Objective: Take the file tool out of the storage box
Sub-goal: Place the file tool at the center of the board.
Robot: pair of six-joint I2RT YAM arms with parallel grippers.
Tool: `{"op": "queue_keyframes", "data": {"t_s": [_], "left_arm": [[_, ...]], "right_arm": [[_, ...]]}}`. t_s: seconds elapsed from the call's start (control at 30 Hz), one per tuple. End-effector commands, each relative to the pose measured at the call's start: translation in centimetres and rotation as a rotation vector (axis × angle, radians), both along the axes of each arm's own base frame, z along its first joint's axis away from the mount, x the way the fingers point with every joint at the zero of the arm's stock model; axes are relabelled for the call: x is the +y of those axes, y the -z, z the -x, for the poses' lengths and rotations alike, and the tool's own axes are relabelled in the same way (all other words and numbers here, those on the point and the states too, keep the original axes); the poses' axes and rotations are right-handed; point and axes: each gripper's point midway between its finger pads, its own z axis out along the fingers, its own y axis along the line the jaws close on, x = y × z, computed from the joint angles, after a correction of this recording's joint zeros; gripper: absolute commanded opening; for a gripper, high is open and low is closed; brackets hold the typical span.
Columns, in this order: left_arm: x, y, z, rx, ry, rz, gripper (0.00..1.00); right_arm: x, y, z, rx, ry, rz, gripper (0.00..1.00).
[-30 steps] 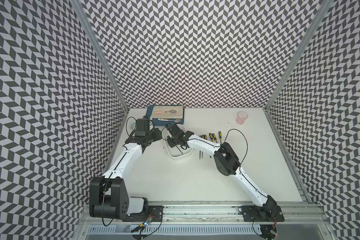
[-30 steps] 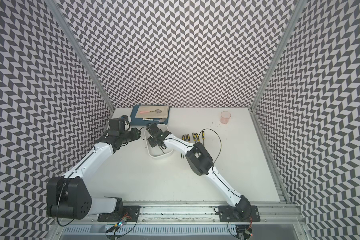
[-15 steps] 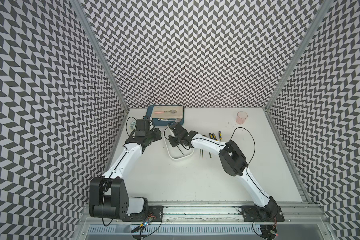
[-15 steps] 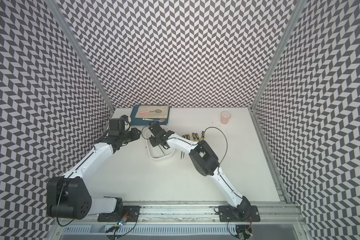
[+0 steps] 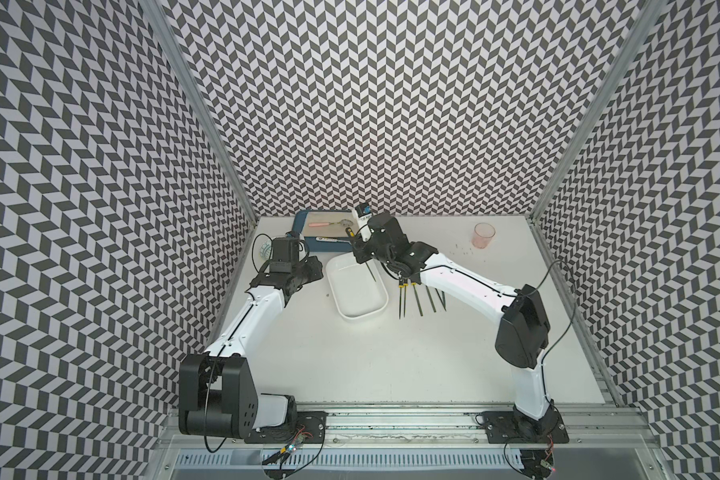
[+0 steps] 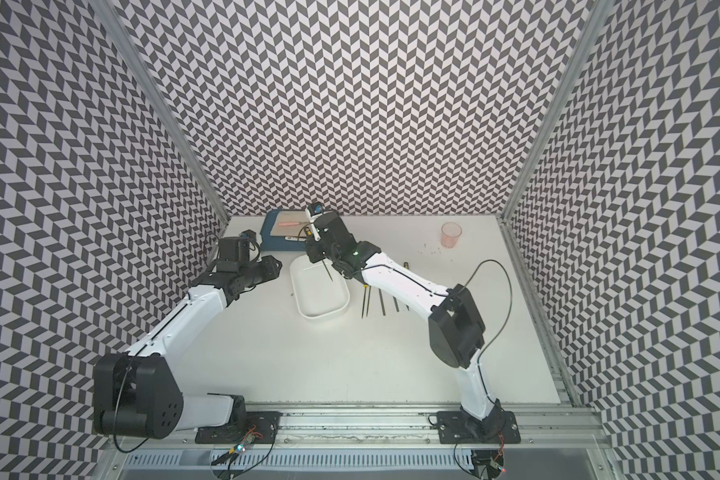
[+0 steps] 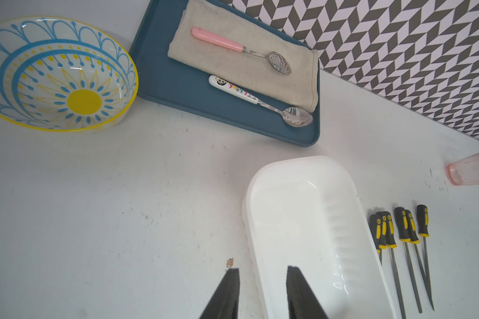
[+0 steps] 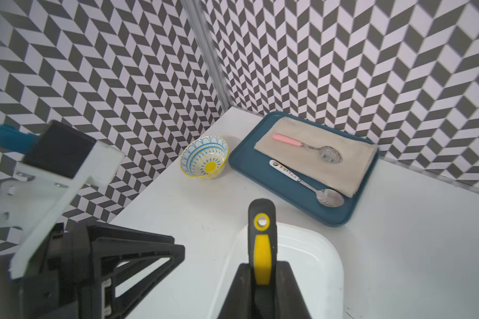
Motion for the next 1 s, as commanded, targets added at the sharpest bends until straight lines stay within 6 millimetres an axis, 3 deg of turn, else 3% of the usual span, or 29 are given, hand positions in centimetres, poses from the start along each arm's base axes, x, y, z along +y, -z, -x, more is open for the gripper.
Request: {"op": "queue_keyframes", "data": {"t_s": [0.0,0.23,0.33,0.73,0.97], "left_arm": [[0.1,-1.3,0.0,-0.043,-0.001,-0.014,0.34],[0.1,-1.6,-0.1,-0.049,0.000,-0.011,0.34],[0.0,-1.6,-0.1,-0.050,0.001,-0.011,0.34],[0.1,-1.6,-0.1,-0.050,0.000,-0.015,0.34],[0.1,-1.5,-0.1,-0.045,0.000,-0.016,0.34]], "right_arm": [[-5.5,-1.2,-1.6,-0.035,0.114,0.012,0.00],[-17.2,1.8,-2.9,0.003,0.293,0.071,0.00],[-20.8,4.0,-3.4,0.054,0.333,0.086,0.00],[-28.3,13.5,-5.6,0.239,0.400,0.184,0.00],[-29.4,18.0,-5.6,0.320,0.409,0.231,0.00]]}}
